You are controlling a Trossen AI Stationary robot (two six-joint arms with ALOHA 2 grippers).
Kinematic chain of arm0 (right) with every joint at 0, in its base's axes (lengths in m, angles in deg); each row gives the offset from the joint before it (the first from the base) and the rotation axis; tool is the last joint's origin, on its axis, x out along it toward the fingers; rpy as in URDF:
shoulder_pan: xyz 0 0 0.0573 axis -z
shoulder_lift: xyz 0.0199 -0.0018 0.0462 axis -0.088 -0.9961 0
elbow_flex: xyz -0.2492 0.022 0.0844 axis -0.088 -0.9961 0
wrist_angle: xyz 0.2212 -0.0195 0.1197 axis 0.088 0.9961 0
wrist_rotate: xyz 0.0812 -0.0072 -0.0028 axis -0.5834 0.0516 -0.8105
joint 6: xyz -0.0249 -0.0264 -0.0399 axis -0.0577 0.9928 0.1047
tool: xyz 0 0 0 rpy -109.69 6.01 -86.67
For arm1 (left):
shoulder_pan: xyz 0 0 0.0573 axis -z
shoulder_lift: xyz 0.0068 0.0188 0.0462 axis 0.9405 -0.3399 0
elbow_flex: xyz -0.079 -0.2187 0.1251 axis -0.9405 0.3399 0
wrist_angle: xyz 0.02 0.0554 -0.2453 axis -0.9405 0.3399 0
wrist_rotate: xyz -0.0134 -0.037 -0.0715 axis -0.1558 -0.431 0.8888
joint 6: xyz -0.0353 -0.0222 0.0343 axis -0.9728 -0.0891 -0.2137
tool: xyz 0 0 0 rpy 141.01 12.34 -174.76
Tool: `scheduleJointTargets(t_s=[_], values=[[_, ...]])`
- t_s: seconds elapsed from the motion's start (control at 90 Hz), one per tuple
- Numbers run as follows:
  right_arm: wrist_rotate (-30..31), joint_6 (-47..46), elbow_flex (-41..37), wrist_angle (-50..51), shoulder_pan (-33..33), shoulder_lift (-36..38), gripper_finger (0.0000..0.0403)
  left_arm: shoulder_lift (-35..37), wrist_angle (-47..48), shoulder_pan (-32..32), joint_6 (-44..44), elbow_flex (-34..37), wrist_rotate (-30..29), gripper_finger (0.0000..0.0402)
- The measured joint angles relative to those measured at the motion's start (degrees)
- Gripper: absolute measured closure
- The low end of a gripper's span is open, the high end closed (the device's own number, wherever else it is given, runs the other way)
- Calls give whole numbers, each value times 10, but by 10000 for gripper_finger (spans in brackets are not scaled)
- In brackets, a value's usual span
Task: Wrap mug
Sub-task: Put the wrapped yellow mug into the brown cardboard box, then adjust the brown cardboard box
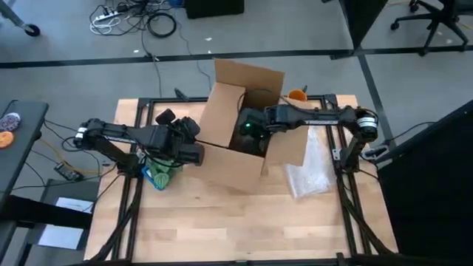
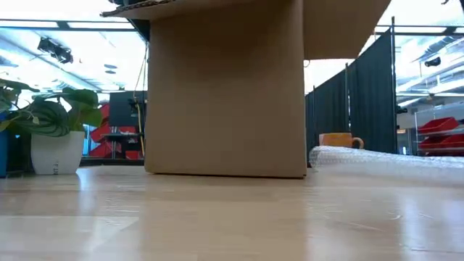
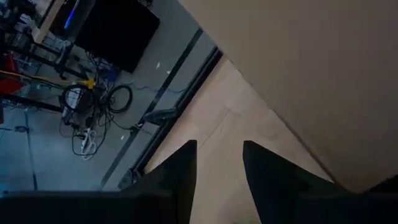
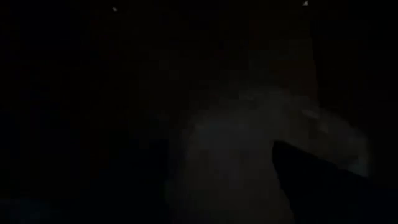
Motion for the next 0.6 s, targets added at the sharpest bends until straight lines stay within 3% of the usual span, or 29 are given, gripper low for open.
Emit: scheduleJointTargets(t_s=[0.433, 0.6], values=[[96, 6, 0, -39, -88, 210, 163, 0, 4, 0, 2, 0, 24, 285], [81, 5, 0, -32, -144, 270, 170, 0, 18, 0, 3, -4, 27, 285]])
